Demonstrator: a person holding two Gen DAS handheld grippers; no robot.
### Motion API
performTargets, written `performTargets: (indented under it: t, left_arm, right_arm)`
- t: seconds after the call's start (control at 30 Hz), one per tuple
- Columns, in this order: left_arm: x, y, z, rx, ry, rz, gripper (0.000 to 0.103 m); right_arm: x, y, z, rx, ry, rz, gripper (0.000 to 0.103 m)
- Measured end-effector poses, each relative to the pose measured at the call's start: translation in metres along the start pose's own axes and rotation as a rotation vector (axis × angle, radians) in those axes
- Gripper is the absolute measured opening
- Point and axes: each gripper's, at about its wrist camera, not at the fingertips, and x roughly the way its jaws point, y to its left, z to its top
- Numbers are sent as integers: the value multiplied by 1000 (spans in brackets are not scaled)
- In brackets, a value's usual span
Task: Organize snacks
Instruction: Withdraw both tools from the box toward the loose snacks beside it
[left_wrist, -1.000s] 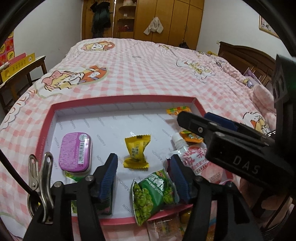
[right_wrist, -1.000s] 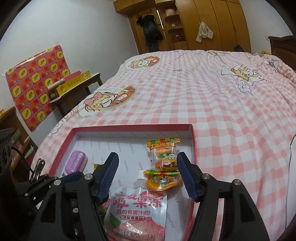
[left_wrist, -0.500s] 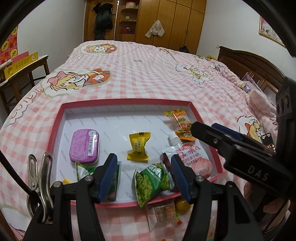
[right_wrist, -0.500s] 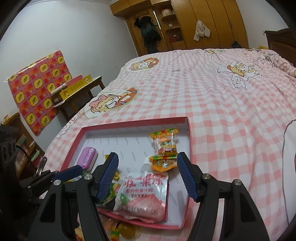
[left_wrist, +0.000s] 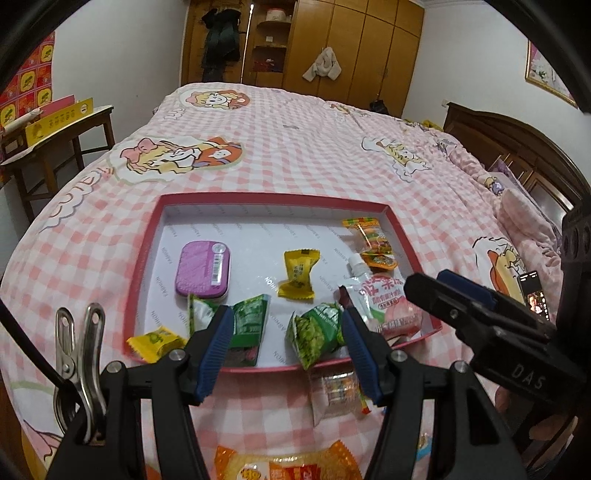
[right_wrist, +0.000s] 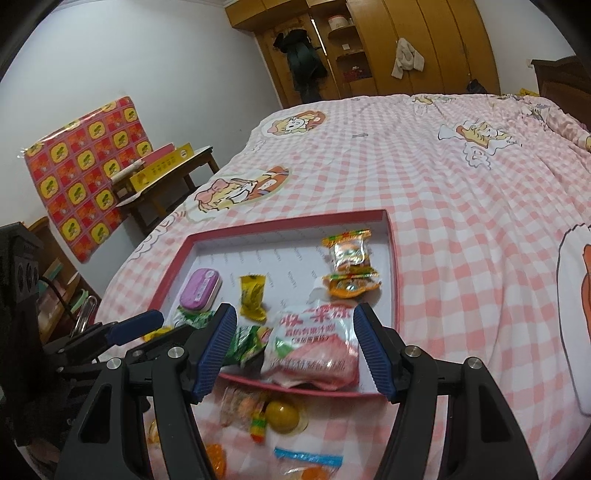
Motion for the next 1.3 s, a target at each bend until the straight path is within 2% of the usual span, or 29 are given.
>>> performTargets:
  t: [0.53,1.3]
  left_arm:
    - [-28,11,-22,-17,-11,19,64]
    - [-50,23,-52,-44,7,43,64]
  right_arm:
    - [-25,11,-18,1,-11,-2,68]
    - [-34,17,-58,-7,73,-15,68]
